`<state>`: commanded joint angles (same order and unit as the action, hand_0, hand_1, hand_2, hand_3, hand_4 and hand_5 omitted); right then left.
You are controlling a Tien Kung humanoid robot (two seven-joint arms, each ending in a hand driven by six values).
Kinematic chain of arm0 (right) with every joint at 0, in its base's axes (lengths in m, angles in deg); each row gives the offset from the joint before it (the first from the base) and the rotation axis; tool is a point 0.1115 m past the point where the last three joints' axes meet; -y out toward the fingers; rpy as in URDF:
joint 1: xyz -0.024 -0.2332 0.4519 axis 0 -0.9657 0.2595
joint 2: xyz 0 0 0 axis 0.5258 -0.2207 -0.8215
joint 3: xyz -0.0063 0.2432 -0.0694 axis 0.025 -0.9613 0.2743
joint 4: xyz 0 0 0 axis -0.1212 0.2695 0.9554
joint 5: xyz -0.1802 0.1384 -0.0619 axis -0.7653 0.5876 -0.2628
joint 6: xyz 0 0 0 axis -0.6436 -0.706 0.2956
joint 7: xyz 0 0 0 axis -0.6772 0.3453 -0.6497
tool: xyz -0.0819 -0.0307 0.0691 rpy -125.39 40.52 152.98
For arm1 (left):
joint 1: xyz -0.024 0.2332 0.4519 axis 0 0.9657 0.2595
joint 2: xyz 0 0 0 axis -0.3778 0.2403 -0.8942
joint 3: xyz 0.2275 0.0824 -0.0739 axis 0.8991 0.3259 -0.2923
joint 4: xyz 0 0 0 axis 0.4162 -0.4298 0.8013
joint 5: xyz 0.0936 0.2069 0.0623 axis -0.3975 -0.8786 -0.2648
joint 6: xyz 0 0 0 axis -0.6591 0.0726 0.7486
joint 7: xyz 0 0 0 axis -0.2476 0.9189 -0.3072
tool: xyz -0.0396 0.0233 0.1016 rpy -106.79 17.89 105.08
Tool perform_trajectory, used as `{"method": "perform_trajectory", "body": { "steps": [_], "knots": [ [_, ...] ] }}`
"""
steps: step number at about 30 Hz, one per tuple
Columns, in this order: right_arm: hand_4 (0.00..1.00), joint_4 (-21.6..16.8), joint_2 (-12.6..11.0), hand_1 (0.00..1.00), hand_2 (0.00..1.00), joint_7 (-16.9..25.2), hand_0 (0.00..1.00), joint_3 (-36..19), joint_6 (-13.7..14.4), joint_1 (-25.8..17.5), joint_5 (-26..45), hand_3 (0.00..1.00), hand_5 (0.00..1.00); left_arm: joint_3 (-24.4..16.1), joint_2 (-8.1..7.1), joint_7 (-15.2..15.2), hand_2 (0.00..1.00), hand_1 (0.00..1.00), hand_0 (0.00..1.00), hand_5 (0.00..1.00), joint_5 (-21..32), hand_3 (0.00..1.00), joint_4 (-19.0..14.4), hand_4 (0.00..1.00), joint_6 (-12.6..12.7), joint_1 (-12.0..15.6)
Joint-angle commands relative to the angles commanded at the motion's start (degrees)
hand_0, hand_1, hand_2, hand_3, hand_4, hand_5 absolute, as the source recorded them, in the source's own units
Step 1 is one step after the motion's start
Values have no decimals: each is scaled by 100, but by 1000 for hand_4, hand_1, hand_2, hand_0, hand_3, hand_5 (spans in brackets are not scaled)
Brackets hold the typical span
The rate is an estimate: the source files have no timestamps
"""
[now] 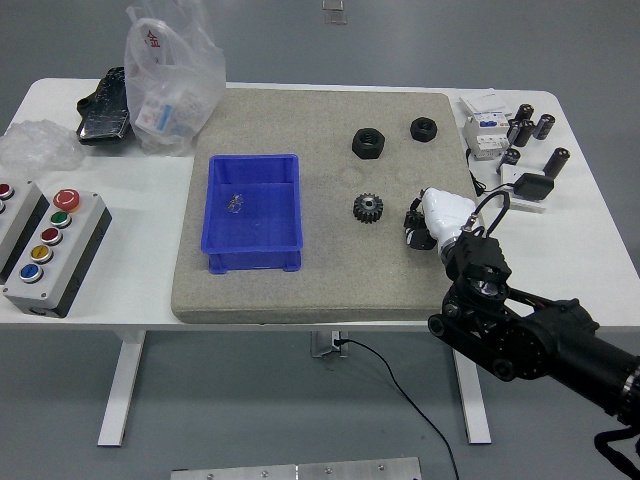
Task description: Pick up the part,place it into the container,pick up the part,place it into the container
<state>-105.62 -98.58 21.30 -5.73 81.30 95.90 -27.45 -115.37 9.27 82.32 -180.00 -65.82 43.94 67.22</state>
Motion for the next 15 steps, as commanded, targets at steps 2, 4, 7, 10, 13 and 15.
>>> {"method": "perform_trajectory", "body": {
  "steps": [2,4,7,10,13,15],
  "knots": [
    [585,3,2,448,401,0,228,24,0,7,27,642,115,2,1,0,615,649,743,592,1,740,0,751,-1,0],
    [585,3,4,448,401,0,228,44,-3,13,47,642,115,-2,2,5,615,649,743,592,-6,740,0,751,-3,0],
    [585,1,5,448,401,0,228,56,-10,15,68,642,115,-7,2,13,615,649,743,592,-14,740,0,751,-7,3],
    [597,3,5,445,416,0,225,63,-16,17,101,650,155,-4,1,16,616,649,743,596,-16,741,0,751,-11,6],
    [597,12,9,445,416,0,225,82,-17,19,145,650,155,3,0,16,616,649,743,596,-13,741,0,751,-14,6],
    [593,19,12,443,443,0,224,95,-23,21,174,651,194,6,0,17,616,649,743,595,-12,743,0,750,-17,6]
  ]
}}
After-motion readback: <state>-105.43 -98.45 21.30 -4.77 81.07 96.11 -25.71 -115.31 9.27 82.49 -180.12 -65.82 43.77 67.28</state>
